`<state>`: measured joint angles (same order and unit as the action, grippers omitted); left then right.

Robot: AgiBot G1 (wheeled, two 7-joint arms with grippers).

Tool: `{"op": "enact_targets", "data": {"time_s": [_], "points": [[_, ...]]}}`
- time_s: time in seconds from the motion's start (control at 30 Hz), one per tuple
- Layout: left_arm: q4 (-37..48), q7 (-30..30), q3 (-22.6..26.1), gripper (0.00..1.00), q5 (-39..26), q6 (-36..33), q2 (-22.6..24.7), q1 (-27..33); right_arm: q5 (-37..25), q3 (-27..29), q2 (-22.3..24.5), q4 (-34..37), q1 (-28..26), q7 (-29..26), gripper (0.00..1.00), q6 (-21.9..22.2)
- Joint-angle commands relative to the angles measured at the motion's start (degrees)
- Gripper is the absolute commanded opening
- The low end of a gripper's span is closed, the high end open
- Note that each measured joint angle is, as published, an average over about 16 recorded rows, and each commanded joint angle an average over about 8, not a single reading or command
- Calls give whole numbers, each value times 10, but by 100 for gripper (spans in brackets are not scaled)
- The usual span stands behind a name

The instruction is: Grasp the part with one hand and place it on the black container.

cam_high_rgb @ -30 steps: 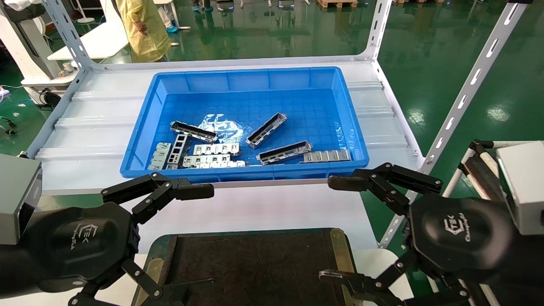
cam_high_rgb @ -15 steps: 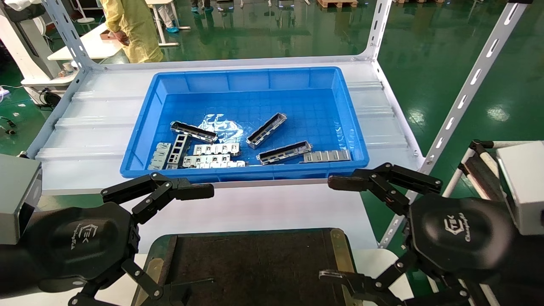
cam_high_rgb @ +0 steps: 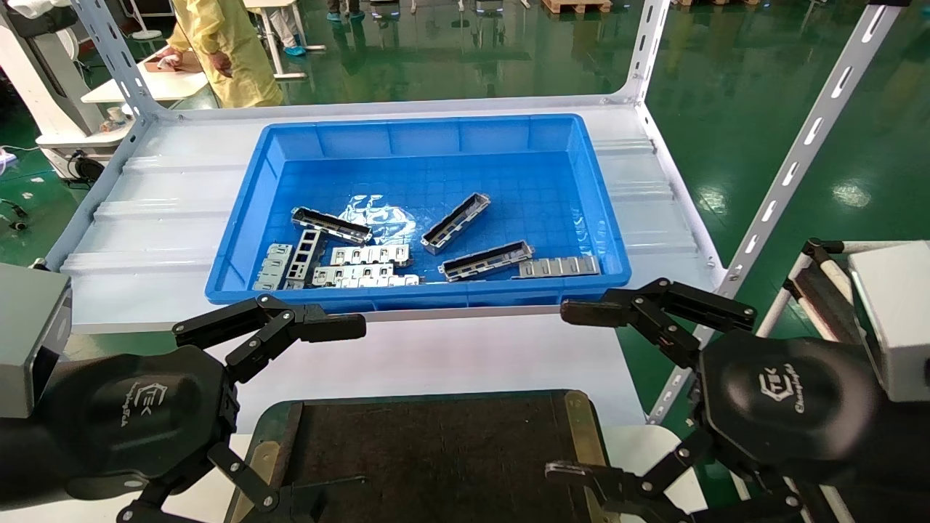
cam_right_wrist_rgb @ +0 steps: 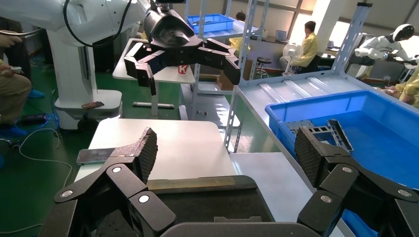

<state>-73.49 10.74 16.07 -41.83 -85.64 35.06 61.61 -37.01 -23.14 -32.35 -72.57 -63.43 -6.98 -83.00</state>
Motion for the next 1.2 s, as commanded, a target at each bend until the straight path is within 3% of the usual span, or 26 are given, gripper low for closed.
{"op": "enact_targets", "data": {"time_s": [0.03,0.7,1.2], "points": [[0,0,0,100,0,0,0,0,0,0,0,0,0,0,100,0],[11,6,5,100,-9,9,7,9,0,0,0,0,0,0,100,0],[46,53,52,100,-112,111,75,78,0,0,0,0,0,0,100,0]]}}
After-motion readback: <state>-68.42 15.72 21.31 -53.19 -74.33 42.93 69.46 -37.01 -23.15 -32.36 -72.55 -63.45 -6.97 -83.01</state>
